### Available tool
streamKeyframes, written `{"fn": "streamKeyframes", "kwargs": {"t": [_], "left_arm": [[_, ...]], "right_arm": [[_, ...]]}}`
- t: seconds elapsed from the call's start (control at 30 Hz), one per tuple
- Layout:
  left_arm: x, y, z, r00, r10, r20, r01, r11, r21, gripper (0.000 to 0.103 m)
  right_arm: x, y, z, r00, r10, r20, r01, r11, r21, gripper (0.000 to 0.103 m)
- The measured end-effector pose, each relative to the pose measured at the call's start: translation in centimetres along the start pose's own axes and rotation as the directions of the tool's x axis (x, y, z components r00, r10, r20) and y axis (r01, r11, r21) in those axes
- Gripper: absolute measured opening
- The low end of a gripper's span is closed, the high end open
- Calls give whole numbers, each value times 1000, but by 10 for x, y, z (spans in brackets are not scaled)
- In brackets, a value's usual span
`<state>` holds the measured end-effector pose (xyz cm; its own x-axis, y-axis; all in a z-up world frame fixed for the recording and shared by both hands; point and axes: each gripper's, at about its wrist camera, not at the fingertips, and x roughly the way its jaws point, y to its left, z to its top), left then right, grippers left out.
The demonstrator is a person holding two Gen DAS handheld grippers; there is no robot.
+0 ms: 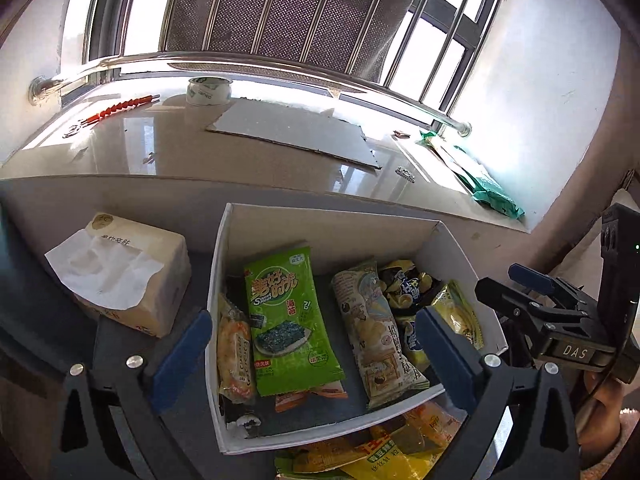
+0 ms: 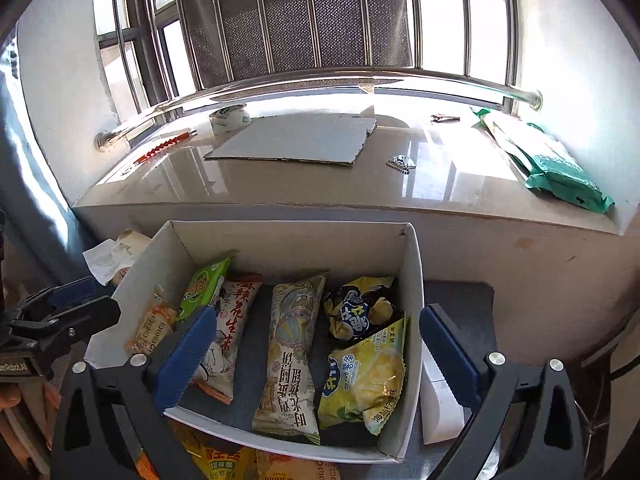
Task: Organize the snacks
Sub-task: 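Withdraw both tools from the box back over the table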
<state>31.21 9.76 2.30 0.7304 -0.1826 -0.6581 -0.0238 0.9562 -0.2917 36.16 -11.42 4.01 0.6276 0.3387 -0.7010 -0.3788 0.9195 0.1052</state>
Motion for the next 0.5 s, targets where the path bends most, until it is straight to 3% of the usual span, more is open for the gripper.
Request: {"fn": "streamKeyframes", "kwargs": {"t": [0.13, 0.27, 0.37, 0.5], "left_arm": [[-54, -10, -35, 997, 7, 73, -11, 998, 55, 103], [-91, -21, -84, 995, -7, 98, -3, 995, 99, 103], [-109, -28, -127, 995, -19, 96, 8, 993, 115, 103], [-113, -35, -188, 999, 9, 54, -15, 993, 119, 103]], "right_arm": [[-49, 4, -27, 995, 61, 74, -60, 998, -13, 103], [-90, 9, -69, 988, 111, 111, -108, 994, -32, 103], [-117, 10, -110, 980, 130, 148, -129, 992, -18, 103], [-137, 9, -174, 982, 134, 133, -137, 990, 15, 103]]}}
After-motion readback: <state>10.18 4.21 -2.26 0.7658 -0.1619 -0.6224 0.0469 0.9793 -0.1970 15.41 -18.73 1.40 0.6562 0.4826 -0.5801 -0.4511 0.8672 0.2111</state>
